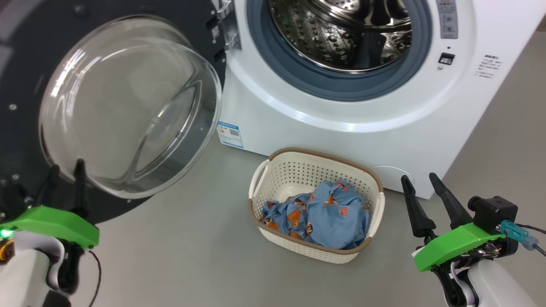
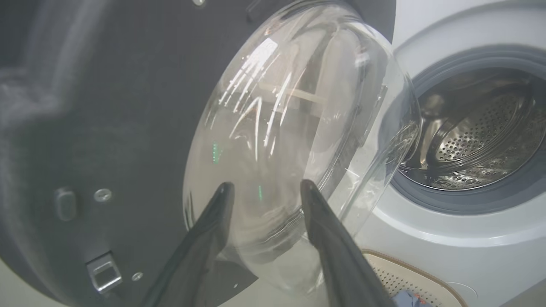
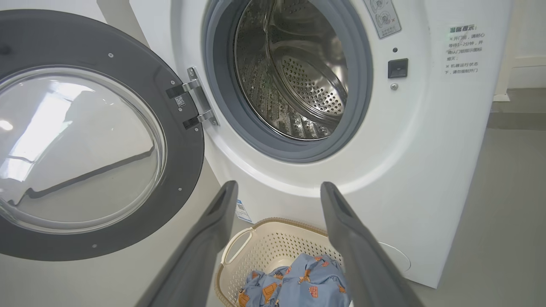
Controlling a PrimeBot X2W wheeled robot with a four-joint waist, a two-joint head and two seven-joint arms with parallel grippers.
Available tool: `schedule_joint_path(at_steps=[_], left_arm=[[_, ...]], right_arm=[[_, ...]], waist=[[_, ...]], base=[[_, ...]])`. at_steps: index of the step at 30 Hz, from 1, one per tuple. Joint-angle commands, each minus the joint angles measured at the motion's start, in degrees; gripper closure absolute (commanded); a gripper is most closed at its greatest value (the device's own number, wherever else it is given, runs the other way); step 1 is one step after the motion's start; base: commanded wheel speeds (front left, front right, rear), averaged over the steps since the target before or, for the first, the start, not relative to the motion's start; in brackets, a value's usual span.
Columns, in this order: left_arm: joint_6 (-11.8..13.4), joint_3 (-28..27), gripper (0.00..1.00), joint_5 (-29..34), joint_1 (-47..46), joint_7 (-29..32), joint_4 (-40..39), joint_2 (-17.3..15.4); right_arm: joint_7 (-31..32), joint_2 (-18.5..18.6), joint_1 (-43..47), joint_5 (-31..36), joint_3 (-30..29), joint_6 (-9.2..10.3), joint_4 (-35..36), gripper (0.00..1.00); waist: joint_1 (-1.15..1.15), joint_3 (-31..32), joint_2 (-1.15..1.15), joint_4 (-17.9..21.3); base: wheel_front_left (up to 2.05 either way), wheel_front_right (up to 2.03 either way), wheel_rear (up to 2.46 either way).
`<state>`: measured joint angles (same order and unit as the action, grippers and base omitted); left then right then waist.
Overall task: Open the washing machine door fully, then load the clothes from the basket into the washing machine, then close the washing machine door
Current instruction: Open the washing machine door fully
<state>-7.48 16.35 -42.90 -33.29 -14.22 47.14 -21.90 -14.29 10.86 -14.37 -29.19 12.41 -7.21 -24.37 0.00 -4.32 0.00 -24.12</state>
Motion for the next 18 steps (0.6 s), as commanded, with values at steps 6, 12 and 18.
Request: schedule_joint_path(at_steps=[6, 12, 18], left_arm=[[1.9, -2.8, 0.00, -0.2, 4.0, -0.7, -9.4, -1.6], [4.4, -2.7, 0.00, 0.0, 8.1, -0.6, -16.7, -1.1], [7.3, -2.5, 0.00, 0.5, 11.9, 0.0, -23.6, -1.4]], right_arm=[[-0.7, 0.5, 1.0, -0.5, 0.6, -0.28, 2.4, 0.00], [-0.7, 0.9, 1.1, -0.1, 0.6, -0.28, 3.2, 0.00], [-0.7, 0.9, 1.2, 0.2, 0.8, -0.28, 4.0, 0.00]], waist=[[0.00, 1.3, 0.00, 4.4], [0.00, 1.8, 0.00, 8.1], [0.00, 2.3, 0.00, 12.7]], base=[[0.00, 0.00, 0.00], [0.00, 0.00, 0.00], [0.00, 0.00, 0.00]])
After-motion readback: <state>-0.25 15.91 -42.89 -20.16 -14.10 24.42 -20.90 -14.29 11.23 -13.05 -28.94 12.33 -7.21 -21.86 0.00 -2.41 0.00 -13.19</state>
